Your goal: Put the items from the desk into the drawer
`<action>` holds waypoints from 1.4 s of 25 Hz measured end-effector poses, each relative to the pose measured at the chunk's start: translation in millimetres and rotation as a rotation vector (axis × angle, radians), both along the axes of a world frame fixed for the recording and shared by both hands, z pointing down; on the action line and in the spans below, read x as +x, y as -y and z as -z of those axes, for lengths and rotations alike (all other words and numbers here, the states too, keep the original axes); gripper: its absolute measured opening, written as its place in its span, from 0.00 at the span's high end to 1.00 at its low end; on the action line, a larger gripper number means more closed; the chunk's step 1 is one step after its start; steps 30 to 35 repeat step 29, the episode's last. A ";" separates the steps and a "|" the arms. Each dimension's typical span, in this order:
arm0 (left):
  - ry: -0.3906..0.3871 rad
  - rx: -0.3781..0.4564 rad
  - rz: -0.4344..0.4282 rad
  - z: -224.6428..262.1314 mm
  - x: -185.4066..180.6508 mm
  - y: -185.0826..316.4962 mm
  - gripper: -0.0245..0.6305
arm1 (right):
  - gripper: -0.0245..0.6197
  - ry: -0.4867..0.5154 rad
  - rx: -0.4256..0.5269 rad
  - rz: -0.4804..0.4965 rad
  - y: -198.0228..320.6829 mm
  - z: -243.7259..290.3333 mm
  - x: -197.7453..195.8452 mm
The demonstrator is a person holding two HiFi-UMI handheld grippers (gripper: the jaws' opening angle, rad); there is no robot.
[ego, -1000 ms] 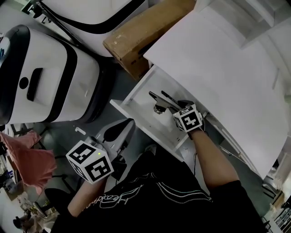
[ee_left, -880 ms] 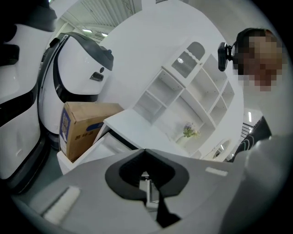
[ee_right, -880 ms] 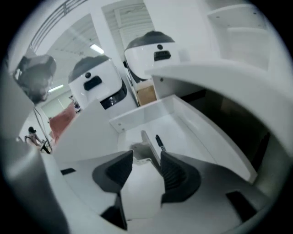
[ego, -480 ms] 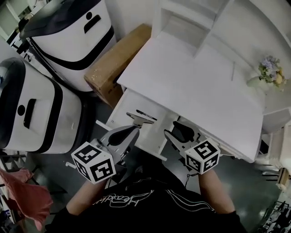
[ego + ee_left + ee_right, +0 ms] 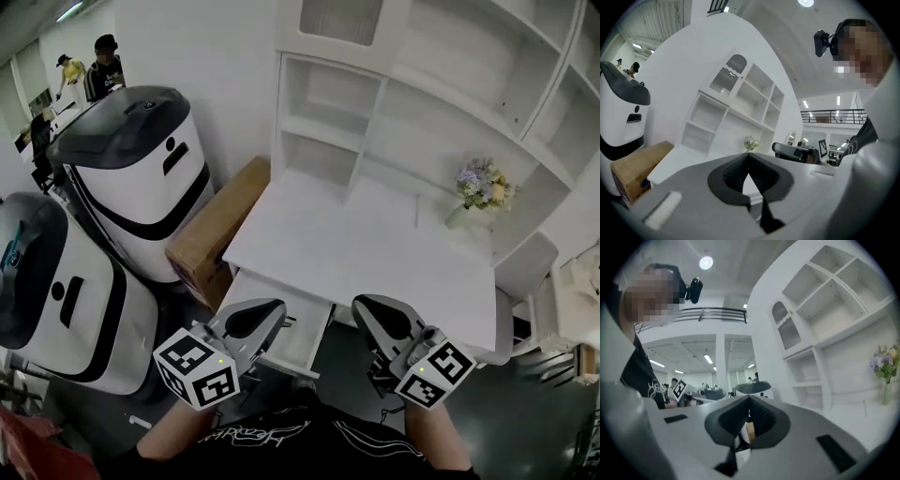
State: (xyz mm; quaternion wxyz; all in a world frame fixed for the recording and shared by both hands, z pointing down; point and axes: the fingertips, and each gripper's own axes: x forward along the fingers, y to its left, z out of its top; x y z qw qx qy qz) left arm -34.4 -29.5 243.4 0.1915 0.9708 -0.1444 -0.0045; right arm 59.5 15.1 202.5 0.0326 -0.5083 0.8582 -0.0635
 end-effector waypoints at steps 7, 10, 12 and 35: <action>-0.046 0.026 -0.015 30.9 -0.3 -15.1 0.95 | 0.95 0.030 -0.016 0.001 -16.0 7.7 -1.2; -0.045 0.015 -0.016 28.8 -1.3 -18.9 0.95 | 0.95 0.033 -0.022 0.000 -18.0 3.0 -4.4; -0.045 0.016 -0.021 27.8 -0.8 -20.6 0.95 | 0.95 0.031 -0.031 0.000 -18.9 -1.3 -6.0; -0.024 -0.024 0.023 2.8 -35.9 -20.3 0.95 | 0.95 0.002 -0.127 0.050 -10.4 -46.9 -45.8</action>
